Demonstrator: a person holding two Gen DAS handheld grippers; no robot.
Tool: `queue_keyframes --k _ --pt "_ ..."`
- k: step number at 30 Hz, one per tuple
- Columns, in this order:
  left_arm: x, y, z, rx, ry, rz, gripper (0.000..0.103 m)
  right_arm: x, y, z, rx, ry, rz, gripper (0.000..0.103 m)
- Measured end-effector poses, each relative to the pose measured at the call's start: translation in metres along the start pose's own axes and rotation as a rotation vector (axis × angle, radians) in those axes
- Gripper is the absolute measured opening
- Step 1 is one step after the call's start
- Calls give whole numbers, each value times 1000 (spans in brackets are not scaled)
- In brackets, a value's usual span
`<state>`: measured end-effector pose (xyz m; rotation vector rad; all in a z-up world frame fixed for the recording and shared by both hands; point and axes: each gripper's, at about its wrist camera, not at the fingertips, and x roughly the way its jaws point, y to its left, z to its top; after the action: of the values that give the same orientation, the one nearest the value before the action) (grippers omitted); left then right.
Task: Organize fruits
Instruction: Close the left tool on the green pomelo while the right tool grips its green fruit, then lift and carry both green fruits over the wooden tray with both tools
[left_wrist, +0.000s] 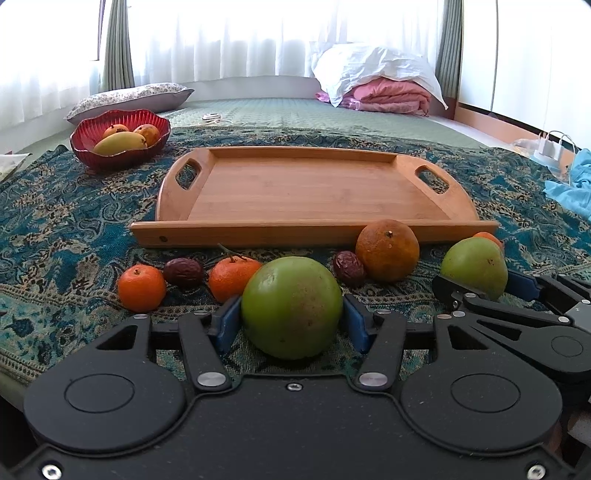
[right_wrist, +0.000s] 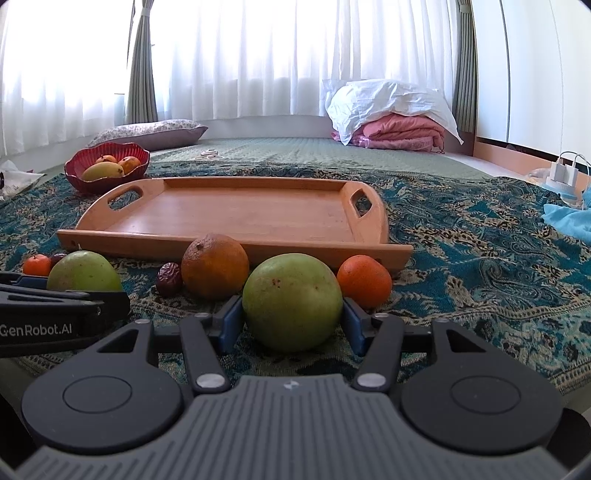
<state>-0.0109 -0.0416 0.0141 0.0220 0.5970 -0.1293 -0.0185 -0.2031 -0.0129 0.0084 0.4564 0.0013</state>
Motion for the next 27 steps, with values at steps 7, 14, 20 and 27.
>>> queue_keyframes --k 7,14,20,27 --pt "-19 -4 2 10 -85 22 55 -8 -5 3 53 -24 2 59" --pt "-29 1 30 8 -130 21 55 -15 -9 18 60 -67 12 59" --pt "-23 10 60 -5 -142 6 55 -12 -12 45 54 -110 27 59" --pt "-6 21 95 -37 -129 -37 55 5 -19 76 69 -103 67 59"
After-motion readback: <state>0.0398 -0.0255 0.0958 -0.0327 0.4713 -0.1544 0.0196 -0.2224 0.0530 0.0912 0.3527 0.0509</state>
